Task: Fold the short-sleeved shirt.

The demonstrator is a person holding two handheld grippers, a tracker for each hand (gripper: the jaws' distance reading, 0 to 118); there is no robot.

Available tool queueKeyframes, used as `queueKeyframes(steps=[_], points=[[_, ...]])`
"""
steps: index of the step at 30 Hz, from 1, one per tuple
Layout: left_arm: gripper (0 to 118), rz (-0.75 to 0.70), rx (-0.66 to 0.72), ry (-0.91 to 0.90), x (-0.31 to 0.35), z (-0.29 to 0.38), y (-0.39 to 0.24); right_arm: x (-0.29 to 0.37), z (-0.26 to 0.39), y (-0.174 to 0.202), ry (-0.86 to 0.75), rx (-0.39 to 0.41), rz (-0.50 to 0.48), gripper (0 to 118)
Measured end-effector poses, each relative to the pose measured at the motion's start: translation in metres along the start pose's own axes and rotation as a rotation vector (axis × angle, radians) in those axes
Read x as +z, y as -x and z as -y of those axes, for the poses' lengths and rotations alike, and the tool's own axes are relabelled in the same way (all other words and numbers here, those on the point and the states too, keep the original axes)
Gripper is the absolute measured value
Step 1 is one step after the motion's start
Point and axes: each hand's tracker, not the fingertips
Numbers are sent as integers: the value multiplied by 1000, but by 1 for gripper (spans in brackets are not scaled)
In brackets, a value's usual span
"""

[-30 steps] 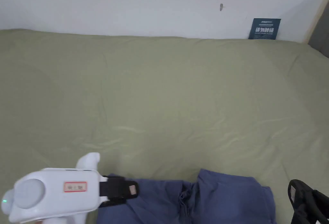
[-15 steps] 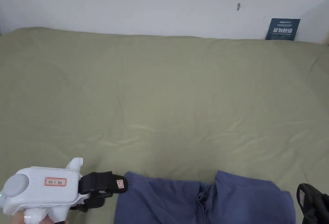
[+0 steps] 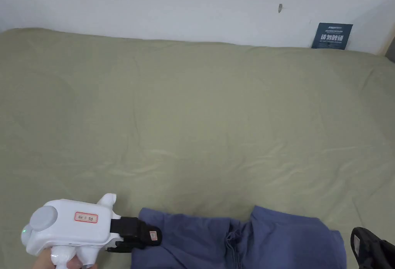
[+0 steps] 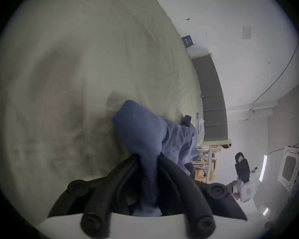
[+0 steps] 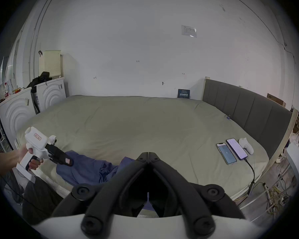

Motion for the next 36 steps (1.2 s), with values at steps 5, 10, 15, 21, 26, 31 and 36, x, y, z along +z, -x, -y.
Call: queueKeyframes(steps=[5, 10, 15, 21, 26, 31, 36], points=[[11, -85, -4, -121, 46, 11, -17, 0, -4, -4, -17, 0, 1, 0], [11, -219, 44, -258, 122, 27, -21, -5, -9, -5, -48, -5, -12, 0], [11, -342, 35, -314, 159, 45, -54, -11, -23, 0, -109, -14, -26, 0], [11, -398, -88, -279, 123, 55, -123, -7, -39, 5, -187, -6, -10, 0], [11, -425, -213, -208, 70, 56, -178, -1, -39, 1, -193, -6, -9, 0], [11, -455, -308, -116, -4, 57, -212, 4, -34, -10, -208, -17, 35, 0], [28, -471, -348, -41, -93, 61, -218, 8, -37, -24, -214, -34, 66, 0]])
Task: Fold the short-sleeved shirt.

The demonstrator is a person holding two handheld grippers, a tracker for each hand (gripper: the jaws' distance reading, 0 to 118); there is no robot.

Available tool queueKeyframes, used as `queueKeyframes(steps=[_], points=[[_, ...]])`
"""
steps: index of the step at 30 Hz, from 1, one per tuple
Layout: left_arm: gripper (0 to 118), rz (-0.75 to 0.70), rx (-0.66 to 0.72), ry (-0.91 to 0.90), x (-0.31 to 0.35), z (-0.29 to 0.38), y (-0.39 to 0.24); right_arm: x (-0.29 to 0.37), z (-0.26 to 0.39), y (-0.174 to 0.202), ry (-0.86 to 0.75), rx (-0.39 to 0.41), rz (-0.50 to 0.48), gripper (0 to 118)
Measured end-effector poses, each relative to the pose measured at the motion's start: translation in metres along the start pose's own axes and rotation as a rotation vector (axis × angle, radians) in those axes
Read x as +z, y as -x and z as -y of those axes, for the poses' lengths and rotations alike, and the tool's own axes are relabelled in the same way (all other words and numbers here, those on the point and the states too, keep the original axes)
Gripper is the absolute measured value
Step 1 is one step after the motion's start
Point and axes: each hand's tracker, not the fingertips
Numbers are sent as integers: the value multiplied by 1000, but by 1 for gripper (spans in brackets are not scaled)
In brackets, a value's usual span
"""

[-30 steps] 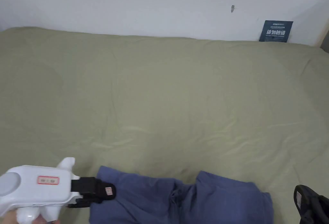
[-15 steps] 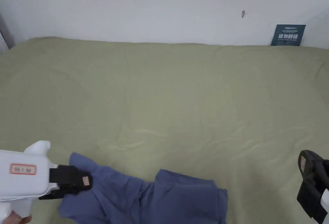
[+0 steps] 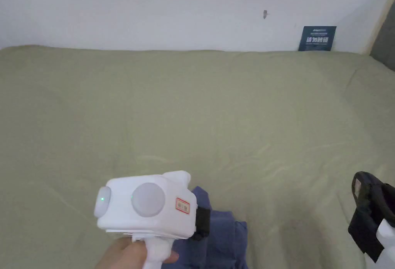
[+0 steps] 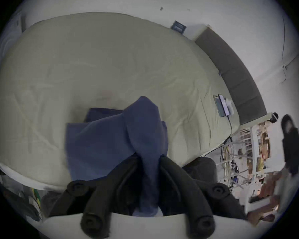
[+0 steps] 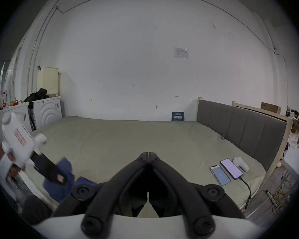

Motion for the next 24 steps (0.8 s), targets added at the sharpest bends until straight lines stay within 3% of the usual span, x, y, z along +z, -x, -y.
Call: queueKeyframes(steps=[1, 2, 3, 6, 10, 11, 12, 14, 22, 24], points=[[62, -5, -11, 0, -14, 3, -8, 1, 0, -3, 1, -3, 4, 0], [112, 11, -24, -1, -28, 4, -11, 0, 0, -4, 1, -4, 12, 0], [118, 53, -46, 48, -45, 4, -14, 1, 0, -6, 2, -4, 22, 0], [118, 66, -29, 35, -54, 6, -13, 3, 2, -13, 11, -12, 35, 0], [118, 183, 71, -48, -13, 7, 12, 2, 5, -18, 27, -25, 42, 0], [114, 217, 78, -75, -1, 9, 19, 2, 6, -18, 30, -30, 42, 0], [94, 235, 76, -109, 10, 11, 25, 2, 7, -17, 33, -36, 37, 0], [0, 232, 91, -142, 17, 15, 31, 1, 9, -15, 39, -40, 32, 0], [0, 498, 159, 48, -67, 40, 49, 1, 22, -5, 95, -25, 0, 0], [0, 500, 196, 109, -98, 52, 55, 1, 27, -5, 116, -26, 0, 0]])
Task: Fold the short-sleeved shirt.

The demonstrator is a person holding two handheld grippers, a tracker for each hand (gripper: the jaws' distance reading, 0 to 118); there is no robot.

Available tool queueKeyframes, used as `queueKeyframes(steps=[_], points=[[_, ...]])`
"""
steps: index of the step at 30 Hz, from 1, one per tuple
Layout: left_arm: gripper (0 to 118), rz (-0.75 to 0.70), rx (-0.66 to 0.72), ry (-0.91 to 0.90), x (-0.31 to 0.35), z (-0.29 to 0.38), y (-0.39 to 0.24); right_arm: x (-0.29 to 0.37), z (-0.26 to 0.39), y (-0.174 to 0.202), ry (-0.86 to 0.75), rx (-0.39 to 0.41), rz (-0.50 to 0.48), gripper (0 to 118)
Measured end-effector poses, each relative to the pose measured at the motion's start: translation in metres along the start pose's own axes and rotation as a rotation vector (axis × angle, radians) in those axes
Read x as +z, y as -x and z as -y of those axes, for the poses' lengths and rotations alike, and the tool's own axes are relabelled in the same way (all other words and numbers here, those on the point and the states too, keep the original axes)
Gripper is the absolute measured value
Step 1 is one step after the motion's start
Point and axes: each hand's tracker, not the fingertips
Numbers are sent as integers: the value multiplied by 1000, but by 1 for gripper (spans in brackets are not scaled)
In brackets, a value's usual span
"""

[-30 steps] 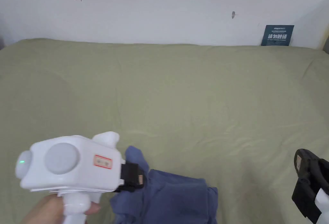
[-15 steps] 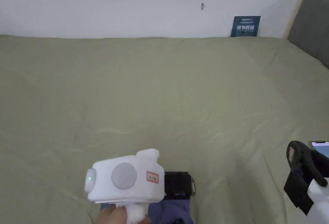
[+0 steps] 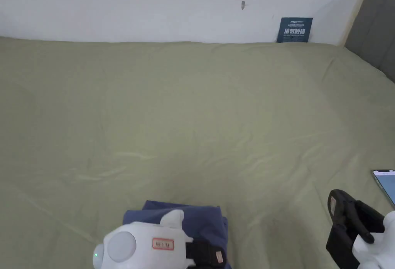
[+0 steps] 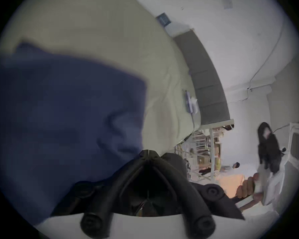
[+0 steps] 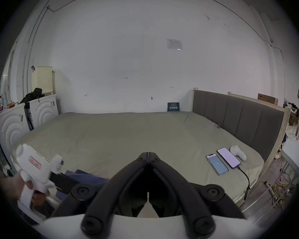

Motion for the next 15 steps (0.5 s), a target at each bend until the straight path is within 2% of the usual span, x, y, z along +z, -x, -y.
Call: queueKeyframes(steps=[2, 4, 8, 9, 12, 15], points=[[0, -86, 24, 7, -15, 7, 15, -1, 6, -1, 31, -1, 0, 0], [0, 7, 1, -16, -10, 9, 15, -3, 12, -2, 58, -7, -6, 0], [0, -70, -56, -30, 4, 5, -3, -17, 23, 5, 122, -22, -47, 0], [0, -52, -66, -42, 14, 2, -11, -22, 24, 8, 140, -26, -65, 0], [0, -6, -85, -103, 56, -3, -25, -38, 25, 15, 190, -77, -170, 0], [0, -16, -136, -205, 108, -5, -31, -70, 28, 25, 309, -161, -362, 0]])
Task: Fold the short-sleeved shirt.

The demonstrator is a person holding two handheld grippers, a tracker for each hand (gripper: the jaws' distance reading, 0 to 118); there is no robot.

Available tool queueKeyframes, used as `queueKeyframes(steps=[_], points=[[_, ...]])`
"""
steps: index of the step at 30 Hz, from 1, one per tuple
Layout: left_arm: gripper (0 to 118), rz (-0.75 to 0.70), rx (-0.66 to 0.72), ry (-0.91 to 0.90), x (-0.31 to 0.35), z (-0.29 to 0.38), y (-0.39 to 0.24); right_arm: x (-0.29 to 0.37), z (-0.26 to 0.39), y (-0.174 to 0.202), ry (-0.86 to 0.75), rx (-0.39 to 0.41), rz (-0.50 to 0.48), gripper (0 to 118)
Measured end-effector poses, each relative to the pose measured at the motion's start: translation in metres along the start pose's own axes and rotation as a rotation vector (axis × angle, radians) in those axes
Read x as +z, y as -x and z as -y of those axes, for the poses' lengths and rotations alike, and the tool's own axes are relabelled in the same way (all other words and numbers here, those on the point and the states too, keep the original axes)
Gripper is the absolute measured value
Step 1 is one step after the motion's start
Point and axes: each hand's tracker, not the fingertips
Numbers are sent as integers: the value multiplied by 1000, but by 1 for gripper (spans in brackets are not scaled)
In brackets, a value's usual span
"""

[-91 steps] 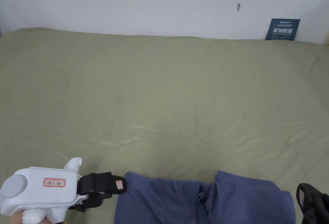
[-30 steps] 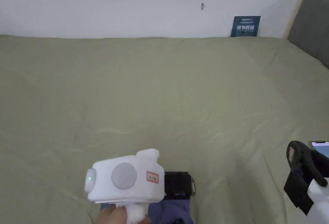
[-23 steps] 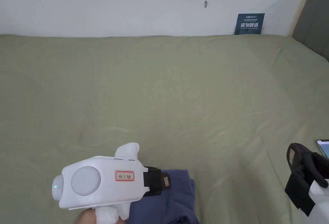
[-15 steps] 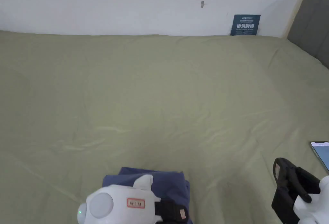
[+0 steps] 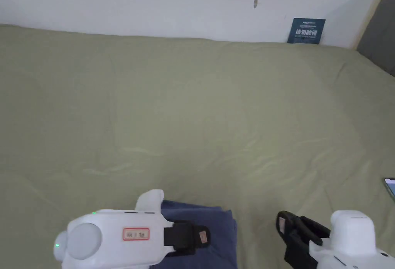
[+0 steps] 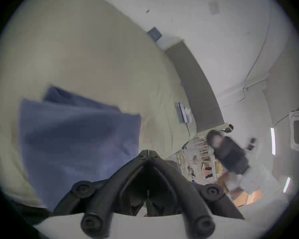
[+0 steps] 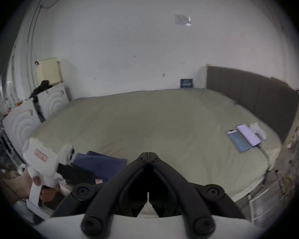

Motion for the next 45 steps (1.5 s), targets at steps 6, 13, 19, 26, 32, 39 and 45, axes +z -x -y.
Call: queueKeyframes(steps=[6, 13, 19, 26, 32, 39, 45], points=[[0, -126, -6, -76, 67, -13, 29, -101, 22, -19, 267, -373, -429, 0], [0, -188, 58, -13, 79, -23, 84, -188, 80, -65, 509, -652, -544, 0], [75, -124, 75, 71, 59, -34, 115, -194, 88, -82, 504, -758, -651, 0], [118, 14, 145, 133, 7, -37, 137, -188, 87, -70, 501, -788, -661, 0], [81, -23, 145, 145, -7, -42, 135, -190, 82, -74, 511, -783, -650, 0], [31, -35, 142, 149, 4, -44, 126, -177, 62, -56, 515, -709, -563, 0], [31, -73, 127, 114, 71, -67, 136, -148, 26, -28, 453, -573, -578, 0]])
